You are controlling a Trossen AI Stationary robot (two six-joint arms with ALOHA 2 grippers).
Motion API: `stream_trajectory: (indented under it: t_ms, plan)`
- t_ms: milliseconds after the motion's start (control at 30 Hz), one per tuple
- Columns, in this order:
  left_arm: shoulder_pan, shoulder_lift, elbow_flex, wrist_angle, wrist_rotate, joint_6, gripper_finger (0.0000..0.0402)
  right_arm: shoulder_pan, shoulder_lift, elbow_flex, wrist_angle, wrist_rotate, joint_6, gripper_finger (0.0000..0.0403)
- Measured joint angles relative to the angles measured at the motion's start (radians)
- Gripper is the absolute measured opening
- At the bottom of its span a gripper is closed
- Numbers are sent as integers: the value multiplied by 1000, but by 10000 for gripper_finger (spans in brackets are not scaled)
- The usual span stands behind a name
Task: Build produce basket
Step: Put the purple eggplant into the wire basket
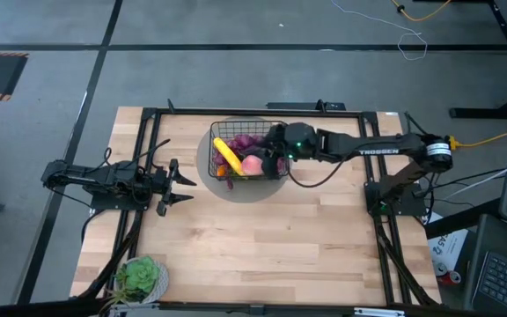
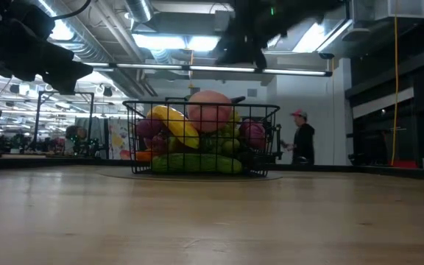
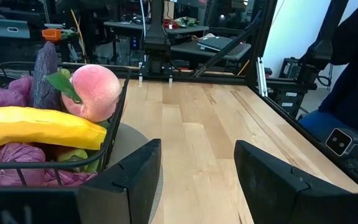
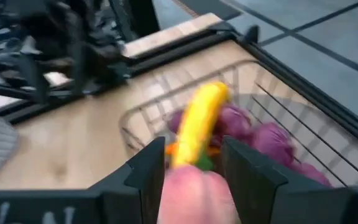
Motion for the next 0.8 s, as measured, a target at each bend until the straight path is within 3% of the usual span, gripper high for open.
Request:
stream_trajectory:
  t_ms: [267,800]
  plan:
    - [0,0,0,0,0,0,199,-102,-2,-172,221,-83,30,158]
    - [0,0,0,0,0,0,199,-175,-2,-305,235,-83,83,158]
